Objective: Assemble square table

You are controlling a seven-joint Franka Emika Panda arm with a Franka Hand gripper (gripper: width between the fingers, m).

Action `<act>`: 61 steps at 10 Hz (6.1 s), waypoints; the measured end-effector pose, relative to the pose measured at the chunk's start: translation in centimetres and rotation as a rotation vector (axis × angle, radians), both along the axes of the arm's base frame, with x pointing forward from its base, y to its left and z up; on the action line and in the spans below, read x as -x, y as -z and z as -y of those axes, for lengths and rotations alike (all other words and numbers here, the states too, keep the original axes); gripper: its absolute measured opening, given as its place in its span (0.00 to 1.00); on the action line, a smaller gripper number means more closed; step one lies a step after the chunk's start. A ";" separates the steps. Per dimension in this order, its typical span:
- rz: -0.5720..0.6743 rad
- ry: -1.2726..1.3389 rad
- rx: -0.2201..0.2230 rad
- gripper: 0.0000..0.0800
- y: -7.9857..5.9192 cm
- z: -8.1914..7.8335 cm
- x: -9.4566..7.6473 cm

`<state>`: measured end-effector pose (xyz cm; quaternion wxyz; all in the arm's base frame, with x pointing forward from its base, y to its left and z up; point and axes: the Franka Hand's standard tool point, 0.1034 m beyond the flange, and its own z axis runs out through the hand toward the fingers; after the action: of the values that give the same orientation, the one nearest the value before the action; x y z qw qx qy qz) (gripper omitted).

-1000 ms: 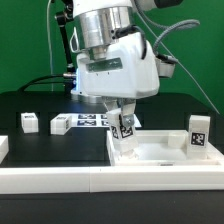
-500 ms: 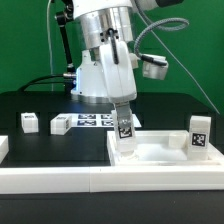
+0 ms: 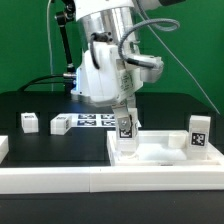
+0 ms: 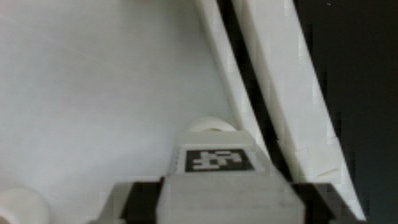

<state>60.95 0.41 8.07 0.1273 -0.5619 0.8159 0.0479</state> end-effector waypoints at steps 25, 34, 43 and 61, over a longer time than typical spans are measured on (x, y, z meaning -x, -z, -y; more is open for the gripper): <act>0.178 -1.451 0.156 0.55 -0.1 -0.4 0.3; 0.155 -1.028 0.074 0.37 0.0 0.1 0.0; 0.051 -0.527 0.013 0.37 0.0 -0.1 -0.3; 0.157 -1.036 0.055 0.81 0.0 -0.3 -1.0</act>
Offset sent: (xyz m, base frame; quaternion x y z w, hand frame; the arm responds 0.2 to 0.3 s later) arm 0.0039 0.0000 0.0021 -0.0143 -0.0097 -0.1431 0.9896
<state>61.90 0.69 8.03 0.1327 -0.8968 0.4202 0.0409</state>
